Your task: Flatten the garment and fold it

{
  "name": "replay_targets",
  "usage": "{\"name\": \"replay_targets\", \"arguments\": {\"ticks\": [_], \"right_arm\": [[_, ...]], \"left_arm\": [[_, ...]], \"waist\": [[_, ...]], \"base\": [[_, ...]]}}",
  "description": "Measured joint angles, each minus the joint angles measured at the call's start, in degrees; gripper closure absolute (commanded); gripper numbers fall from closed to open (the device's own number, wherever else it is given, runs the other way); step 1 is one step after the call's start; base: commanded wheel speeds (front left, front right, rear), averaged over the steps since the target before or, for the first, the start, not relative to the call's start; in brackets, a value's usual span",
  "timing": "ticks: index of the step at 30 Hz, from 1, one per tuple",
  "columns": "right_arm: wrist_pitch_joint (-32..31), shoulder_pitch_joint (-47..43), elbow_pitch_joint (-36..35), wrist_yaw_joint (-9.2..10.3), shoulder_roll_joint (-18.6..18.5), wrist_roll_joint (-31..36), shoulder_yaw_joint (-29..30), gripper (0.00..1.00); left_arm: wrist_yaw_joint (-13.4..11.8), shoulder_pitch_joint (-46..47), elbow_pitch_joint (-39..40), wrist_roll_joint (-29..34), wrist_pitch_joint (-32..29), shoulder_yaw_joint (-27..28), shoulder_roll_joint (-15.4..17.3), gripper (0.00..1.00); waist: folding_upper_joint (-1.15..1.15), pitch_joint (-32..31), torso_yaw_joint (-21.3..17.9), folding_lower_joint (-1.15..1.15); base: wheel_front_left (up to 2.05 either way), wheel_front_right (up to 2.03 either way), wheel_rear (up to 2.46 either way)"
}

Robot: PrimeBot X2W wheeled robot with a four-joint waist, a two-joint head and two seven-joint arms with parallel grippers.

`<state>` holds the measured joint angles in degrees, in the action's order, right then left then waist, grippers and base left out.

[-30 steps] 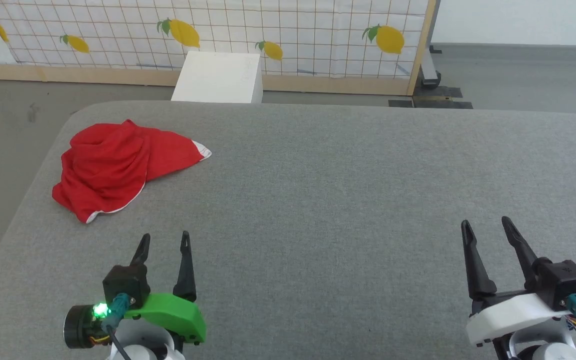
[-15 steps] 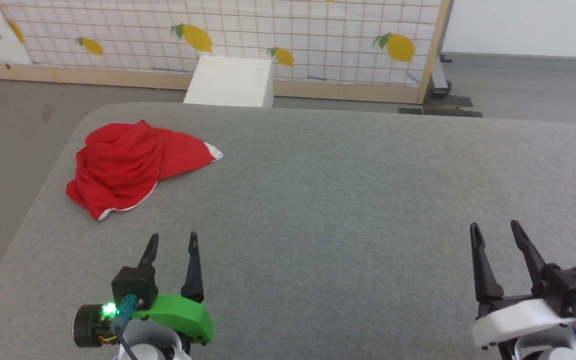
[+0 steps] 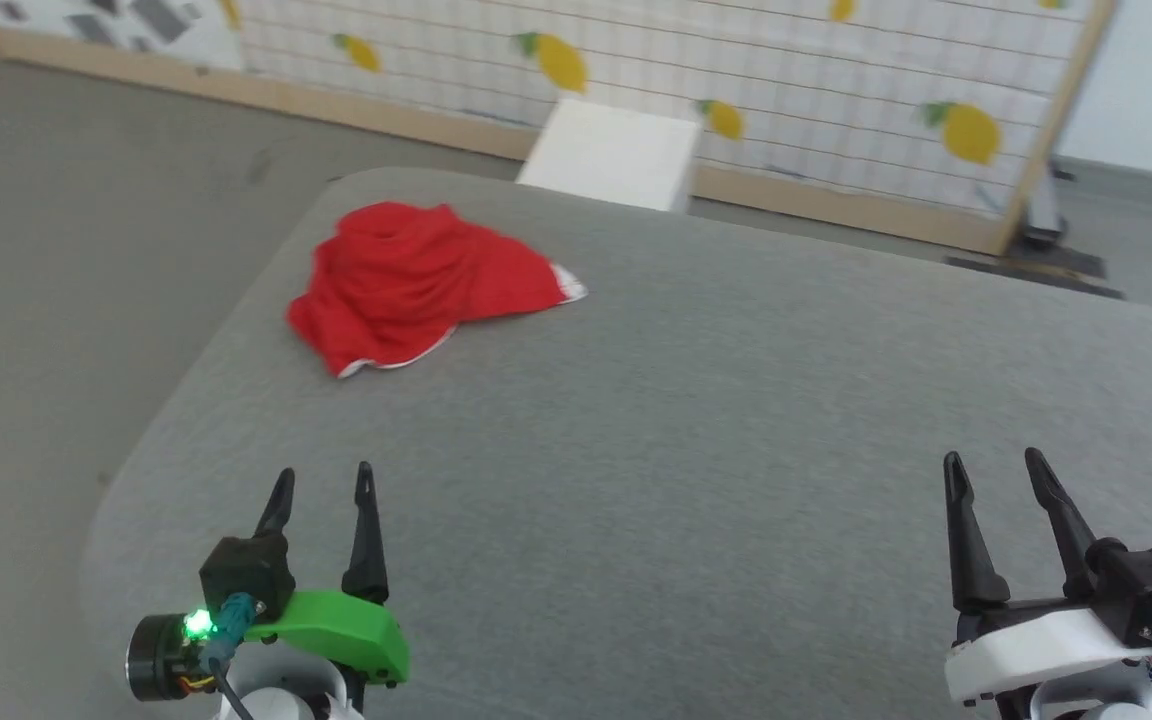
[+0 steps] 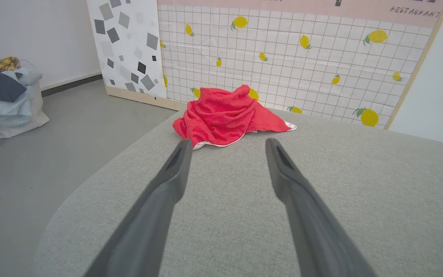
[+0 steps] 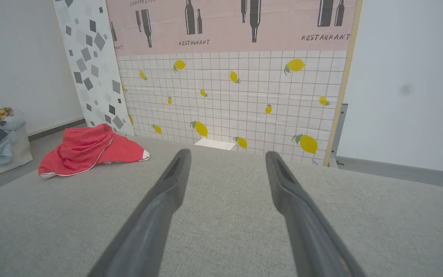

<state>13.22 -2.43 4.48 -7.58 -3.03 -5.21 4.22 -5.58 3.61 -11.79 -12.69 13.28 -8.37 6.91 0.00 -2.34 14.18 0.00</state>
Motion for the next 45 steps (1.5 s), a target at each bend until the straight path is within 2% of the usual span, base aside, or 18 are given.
{"name": "replay_targets", "arguments": {"ticks": [13, 20, 31, 35, 37, 41, 45], "right_arm": [[1.44, 0.24, 0.21, 0.0, 0.07, -0.35, -0.14, 0.0], [1.44, 0.48, 0.34, 0.0, 0.08, -0.35, -0.38, 0.0], [1.44, 0.48, 0.63, 0.0, 0.1, -0.42, 0.14, 0.0], [1.44, 1.04, 0.21, 0.0, 0.12, -0.41, -0.05, 0.0], [1.44, 1.83, -0.24, 0.0, 0.12, -0.31, -0.08, 0.0], [1.45, 3.7, -1.34, 0.0, 0.13, -0.2, 0.04, 0.0], [1.45, 6.85, -2.25, 0.0, 0.13, 0.15, -0.85, 0.0]], "left_arm": [[-1.12, -0.01, -0.08, -1.45, 1.29, 0.27, 0.7, 0.0], [-1.35, -0.03, -0.03, -1.45, 1.43, 0.48, 0.69, 0.0], [-1.6, 0.01, 0.77, -2.34, 1.45, 1.49, 0.2, 0.0], [-0.63, 1.71, 0.57, -4.33, 1.45, 2.26, 0.07, 0.0], [0.04, 4.26, 0.31, -5.06, 1.19, 2.69, 0.2, 0.0], [1.62, 14.04, -0.16, -7.88, -3.32, 3.96, 1.27, 0.0], [3.52, 24.75, -0.82, -8.96, -9.21, 4.86, 4.52, 0.0]], "waist": [[0.0, 0.83, 13.14, 0.0], [0.0, 1.63, 16.73, 0.0], [0.0, 2.13, 15.07, 0.0], [0.0, 3.31, 14.13, 0.0], [0.0, 4.2, 13.54, 0.0], [0.0, 7.4, 11.6, 0.0], [0.0, 11.0, 9.39, 0.0]], "base": [[0.0, 0.0, 0.0], [0.0, 0.0, 0.0], [0.0, 0.0, 0.0], [0.0, 0.0, 0.0], [0.0, 0.0, 0.0], [0.0, 0.0, 0.0], [0.0, 0.0, 0.0]]}}
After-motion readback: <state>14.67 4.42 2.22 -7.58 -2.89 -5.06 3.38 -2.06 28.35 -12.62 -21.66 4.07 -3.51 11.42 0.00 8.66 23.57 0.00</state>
